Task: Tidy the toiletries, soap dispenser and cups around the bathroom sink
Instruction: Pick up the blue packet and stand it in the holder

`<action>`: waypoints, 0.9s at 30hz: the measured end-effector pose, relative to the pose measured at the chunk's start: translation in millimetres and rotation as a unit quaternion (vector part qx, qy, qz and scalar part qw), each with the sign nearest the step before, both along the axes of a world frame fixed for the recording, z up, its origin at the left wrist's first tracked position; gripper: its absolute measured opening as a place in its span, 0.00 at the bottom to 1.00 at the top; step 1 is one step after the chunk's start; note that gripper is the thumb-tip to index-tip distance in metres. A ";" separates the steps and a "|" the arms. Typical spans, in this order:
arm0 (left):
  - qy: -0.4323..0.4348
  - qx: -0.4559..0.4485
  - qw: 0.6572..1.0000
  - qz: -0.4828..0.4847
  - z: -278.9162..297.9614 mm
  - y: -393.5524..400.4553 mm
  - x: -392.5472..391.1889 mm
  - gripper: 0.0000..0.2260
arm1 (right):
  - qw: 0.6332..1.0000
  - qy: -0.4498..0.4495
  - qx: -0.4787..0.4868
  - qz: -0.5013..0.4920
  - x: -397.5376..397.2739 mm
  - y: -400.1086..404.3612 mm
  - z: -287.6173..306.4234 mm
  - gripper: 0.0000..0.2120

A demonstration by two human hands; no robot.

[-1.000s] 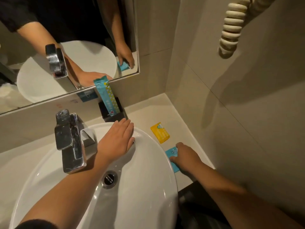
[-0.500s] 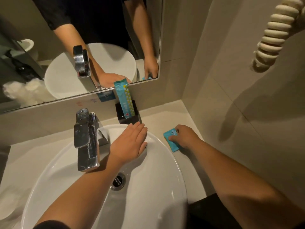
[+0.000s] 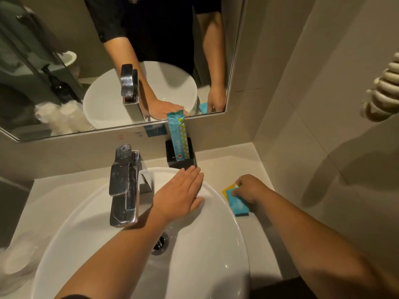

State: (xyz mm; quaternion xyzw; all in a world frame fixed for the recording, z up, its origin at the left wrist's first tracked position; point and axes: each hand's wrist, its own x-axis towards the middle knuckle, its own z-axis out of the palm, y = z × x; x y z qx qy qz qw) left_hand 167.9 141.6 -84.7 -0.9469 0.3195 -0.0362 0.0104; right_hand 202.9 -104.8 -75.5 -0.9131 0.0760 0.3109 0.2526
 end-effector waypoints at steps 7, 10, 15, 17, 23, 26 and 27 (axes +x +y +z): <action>-0.016 0.003 1.000 -0.001 -1.2 -0.8 -0.2 0.28 | 0.988 -0.001 0.139 -0.071 6.5 -14.1 8.0 0.08; -0.018 0.001 1.000 -0.001 -2.0 -0.5 -0.1 0.28 | 0.984 -0.024 0.167 -0.057 15.5 -18.2 22.0 0.06; -0.005 -0.013 1.000 0.004 -4.1 0.1 -0.1 0.29 | 0.984 -0.075 0.162 -0.025 27.0 -23.2 34.8 0.11; -0.014 -0.013 1.000 0.001 -4.4 0.4 -0.4 0.28 | 0.983 -0.088 0.162 -0.013 28.7 -23.5 38.9 0.12; -0.023 -0.030 0.999 0.000 -6.7 0.1 0.1 0.27 | 0.947 -0.180 0.267 -0.002 43.8 -4.7 72.6 0.05; -0.034 -0.030 0.999 -0.003 -7.5 -0.3 0.1 0.27 | 0.924 -0.193 0.330 0.003 54.7 20.7 92.1 0.08; -0.036 -0.033 0.999 -0.002 -7.6 -0.2 0.3 0.27 | 0.917 -0.193 0.348 0.008 58.3 30.2 96.1 0.08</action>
